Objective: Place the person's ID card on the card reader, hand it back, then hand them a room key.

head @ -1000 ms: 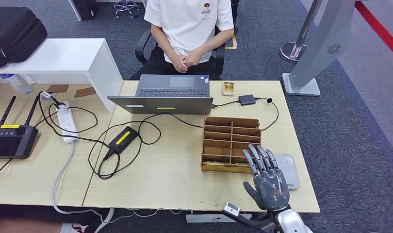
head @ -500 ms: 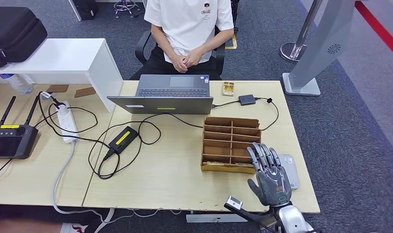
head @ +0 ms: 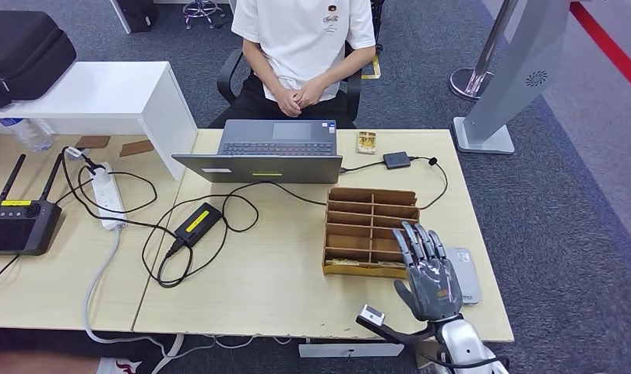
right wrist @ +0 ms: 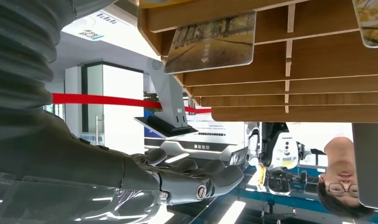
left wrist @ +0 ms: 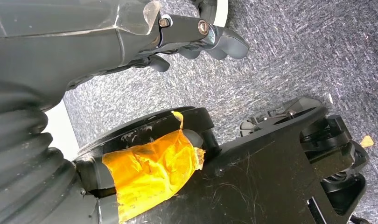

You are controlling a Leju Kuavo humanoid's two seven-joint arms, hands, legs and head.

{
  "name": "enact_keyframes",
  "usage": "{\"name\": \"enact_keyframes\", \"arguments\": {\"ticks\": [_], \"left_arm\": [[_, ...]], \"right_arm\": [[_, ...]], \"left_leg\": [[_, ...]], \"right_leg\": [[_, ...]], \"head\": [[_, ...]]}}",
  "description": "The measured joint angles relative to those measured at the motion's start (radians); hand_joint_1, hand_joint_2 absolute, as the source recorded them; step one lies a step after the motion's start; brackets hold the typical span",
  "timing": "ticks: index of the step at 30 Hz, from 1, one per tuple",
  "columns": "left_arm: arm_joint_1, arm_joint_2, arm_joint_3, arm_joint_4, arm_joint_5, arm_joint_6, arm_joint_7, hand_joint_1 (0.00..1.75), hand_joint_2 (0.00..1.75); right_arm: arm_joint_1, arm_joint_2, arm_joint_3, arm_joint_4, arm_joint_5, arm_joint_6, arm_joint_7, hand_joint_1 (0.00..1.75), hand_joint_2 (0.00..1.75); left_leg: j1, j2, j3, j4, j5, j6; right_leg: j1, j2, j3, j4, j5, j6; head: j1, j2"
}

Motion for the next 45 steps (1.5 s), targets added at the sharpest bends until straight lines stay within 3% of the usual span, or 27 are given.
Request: {"name": "enact_keyframes", "arguments": {"ticks": [16, 45], "left_arm": [[-0.001, 0.000, -0.009, 0.000, 0.001, 0.000, -0.001, 0.00, 1.75], [0.000, 0.000, -0.009, 0.000, 0.011, 0.002, -0.005, 0.00, 1.75]], "right_arm": [[-0.036, 0.033, 0.000, 0.058, -0.009, 0.000, -0.006, 0.00, 1.75], [-0.037, 0.037, -0.016, 0.103, -0.014, 0.000, -0.012, 0.00, 1.75]], "left_leg": [[0.000, 0.000, 0.000, 0.000, 0.000, 0.000], [0.000, 0.000, 0.000, 0.000, 0.000, 0.000]], "right_leg": [[0.000, 0.000, 0.000, 0.000, 0.000, 0.000], [0.000, 0.000, 0.000, 0.000, 0.000, 0.000]], "head": [[0.000, 0.000], [0.000, 0.000]]}}
